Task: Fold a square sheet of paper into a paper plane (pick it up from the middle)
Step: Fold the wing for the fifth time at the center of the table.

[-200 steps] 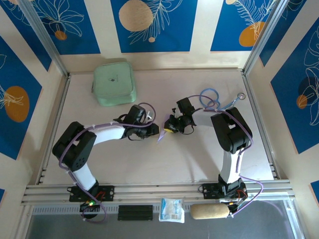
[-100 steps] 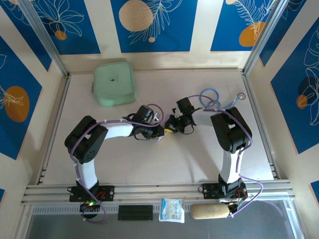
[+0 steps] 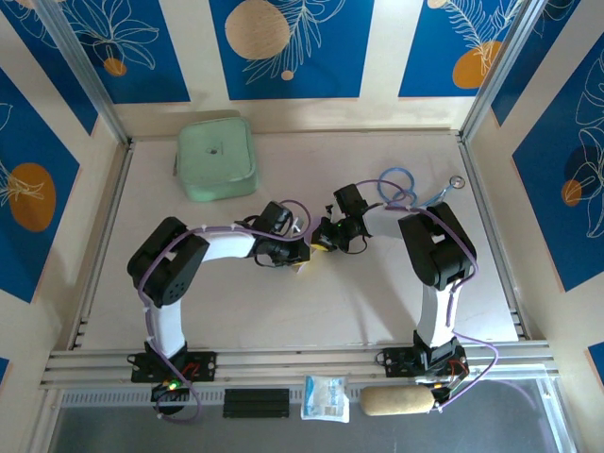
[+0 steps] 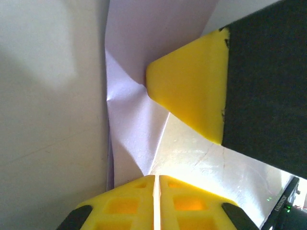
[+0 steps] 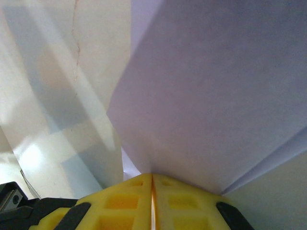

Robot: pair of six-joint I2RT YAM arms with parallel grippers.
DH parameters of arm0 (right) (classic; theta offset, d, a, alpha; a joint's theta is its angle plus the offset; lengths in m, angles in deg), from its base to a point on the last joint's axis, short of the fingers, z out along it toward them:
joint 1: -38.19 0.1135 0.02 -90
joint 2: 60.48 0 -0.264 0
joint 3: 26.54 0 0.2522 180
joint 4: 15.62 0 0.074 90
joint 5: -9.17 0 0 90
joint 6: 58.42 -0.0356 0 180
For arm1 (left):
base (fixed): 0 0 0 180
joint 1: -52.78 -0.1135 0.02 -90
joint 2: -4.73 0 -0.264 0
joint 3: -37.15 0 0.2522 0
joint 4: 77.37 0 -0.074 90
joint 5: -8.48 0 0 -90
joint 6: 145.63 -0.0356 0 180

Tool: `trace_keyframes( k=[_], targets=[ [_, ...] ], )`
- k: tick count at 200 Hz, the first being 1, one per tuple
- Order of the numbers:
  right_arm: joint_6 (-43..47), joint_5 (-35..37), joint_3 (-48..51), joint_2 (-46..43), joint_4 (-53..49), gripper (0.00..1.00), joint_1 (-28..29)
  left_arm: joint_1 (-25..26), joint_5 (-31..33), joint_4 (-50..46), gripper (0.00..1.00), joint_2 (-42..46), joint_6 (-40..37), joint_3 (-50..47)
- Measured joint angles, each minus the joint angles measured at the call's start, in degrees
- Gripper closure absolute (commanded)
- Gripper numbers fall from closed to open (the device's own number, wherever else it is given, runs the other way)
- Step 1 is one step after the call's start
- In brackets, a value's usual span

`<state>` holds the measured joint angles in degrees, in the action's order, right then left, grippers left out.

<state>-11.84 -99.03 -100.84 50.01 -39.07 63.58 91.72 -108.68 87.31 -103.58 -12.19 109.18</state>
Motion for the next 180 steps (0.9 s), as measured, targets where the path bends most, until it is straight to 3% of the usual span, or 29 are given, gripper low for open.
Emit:
trace_keyframes(
  k=[120, 180],
  targets=[
    [-0.02, 0.28, -1.31, 0.44, -1.99, 0.91, 0.0, 0.26, 0.59, -0.85, 0.94, -0.31, -0.98, -0.15],
    [-0.04, 0.09, -3.37, 1.46, -5.11, 0.92, 0.33, 0.26, 0.66, 3.8, 0.96, 1.7, -1.81, -4.83]
  ],
)
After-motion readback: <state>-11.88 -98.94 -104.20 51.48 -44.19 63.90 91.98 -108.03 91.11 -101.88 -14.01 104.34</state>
